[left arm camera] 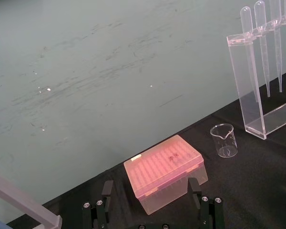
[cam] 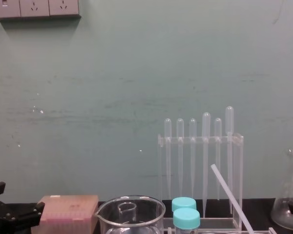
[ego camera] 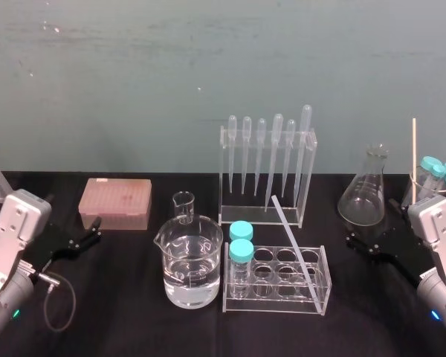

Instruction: Pick up the stirring rod with one hand, then place it down.

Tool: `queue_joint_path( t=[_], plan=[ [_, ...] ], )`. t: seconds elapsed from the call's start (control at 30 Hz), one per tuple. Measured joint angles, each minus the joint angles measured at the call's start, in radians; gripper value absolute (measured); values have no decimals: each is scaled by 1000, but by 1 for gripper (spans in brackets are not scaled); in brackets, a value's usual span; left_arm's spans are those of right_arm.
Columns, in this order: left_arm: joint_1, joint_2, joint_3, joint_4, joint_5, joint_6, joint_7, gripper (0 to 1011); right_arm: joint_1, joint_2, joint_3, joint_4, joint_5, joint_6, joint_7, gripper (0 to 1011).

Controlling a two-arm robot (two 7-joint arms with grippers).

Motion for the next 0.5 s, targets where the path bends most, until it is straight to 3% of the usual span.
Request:
queue_joint_path(
  t=[0.5],
  plan=[
    [0, 0, 0, 0, 0, 0, 0, 1000, 0, 0, 0, 0, 0, 0, 0, 1003]
  ],
)
